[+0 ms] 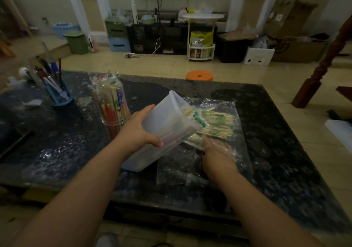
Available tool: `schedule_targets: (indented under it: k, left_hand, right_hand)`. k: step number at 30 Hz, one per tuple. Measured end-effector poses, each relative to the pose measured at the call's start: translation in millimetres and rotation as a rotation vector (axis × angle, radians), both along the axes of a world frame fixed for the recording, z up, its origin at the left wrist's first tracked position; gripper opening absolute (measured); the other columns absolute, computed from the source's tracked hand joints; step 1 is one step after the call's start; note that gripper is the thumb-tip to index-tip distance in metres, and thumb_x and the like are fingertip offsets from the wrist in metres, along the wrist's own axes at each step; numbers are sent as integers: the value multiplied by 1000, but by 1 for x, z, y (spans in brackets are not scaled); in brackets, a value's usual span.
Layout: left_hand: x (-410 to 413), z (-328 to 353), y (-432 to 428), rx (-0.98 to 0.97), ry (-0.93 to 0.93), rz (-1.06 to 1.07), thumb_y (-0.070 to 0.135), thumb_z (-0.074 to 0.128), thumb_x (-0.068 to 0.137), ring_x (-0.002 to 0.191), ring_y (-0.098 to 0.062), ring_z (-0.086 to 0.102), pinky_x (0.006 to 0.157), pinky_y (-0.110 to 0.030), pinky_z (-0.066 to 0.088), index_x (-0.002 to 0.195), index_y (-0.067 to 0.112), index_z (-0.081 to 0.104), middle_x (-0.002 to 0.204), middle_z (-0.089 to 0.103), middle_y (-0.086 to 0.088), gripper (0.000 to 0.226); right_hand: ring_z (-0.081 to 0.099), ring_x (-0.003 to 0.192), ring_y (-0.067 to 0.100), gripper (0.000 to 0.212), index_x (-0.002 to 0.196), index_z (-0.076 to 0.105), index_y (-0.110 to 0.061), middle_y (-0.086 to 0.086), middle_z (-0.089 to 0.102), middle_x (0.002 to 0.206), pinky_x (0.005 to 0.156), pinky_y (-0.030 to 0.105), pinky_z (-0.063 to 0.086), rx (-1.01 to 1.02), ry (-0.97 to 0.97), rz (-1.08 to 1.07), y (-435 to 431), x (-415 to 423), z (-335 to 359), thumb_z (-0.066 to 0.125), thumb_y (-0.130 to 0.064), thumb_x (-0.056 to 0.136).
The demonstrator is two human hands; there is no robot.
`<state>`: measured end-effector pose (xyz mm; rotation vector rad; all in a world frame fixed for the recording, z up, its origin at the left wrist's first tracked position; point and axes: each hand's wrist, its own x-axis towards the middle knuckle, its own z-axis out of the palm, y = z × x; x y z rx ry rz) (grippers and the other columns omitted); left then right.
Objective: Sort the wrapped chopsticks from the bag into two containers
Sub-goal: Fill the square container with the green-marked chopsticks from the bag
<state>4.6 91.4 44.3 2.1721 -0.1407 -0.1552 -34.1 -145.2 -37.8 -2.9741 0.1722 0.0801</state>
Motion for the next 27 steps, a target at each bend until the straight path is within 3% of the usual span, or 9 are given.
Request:
schedule_targets:
  k: [3,5,9,15,18,22,25,27]
  left_hand:
    - [2,-1,1,-2,1,-1,25,89,47,127,-22,41,103,-50,42,151,41,33,141,38,6,118]
    - [2,-1,1,0,1,-3,19,90,52,127,-21,41,103,-49,41,151,40,33,142,37,6,116]
    - [1,0,-1,10,5,-8,30,85,42,127,-22,42,105,-53,41,150,42,34,142,39,7,121]
    - [0,1,0,13,9,-21,27,87,46,128,-22,41,105,-53,41,151,42,33,142,39,6,119]
    - [0,2,0,13,17,-27,33,85,41,129,-22,41,107,-54,40,150,43,33,143,40,6,121]
    - [0,2,-1,12,13,-23,35,84,38,129,-22,41,107,-54,41,150,42,33,143,40,6,123]
    - [1,1,0,16,11,-27,36,84,38,127,-21,42,106,-53,41,150,43,34,140,41,7,123]
    - [1,1,0,16,11,-34,38,84,36,127,-21,43,106,-54,42,150,43,33,141,42,8,124]
  right_hand:
    - [45,116,28,39,128,55,-24,3,54,126,97,41,35,-126,-24,12,1,-3,-1,48,-18,91]
    - [48,112,28,30,118,62,-24,2,57,120,95,39,39,-76,11,-11,3,-6,-1,52,-19,89]
    - [58,109,27,30,117,58,-23,2,61,118,91,33,45,33,29,-27,2,-10,8,53,-18,88]
    - [58,109,31,26,114,55,-25,3,59,117,91,36,48,131,36,-52,6,-18,17,51,-15,90]
    - [59,109,29,36,119,53,-25,5,60,119,84,36,48,122,37,-36,9,-20,20,48,-6,89]
    - [54,116,27,50,131,47,-28,3,56,126,88,40,49,158,57,-47,10,-21,23,45,-1,89]
    - [57,114,31,47,132,44,-30,6,56,128,88,40,50,152,79,-17,12,-22,21,46,-10,90]
    - [58,112,32,37,132,42,-32,7,58,127,88,41,49,144,108,10,13,-22,20,46,-30,96]
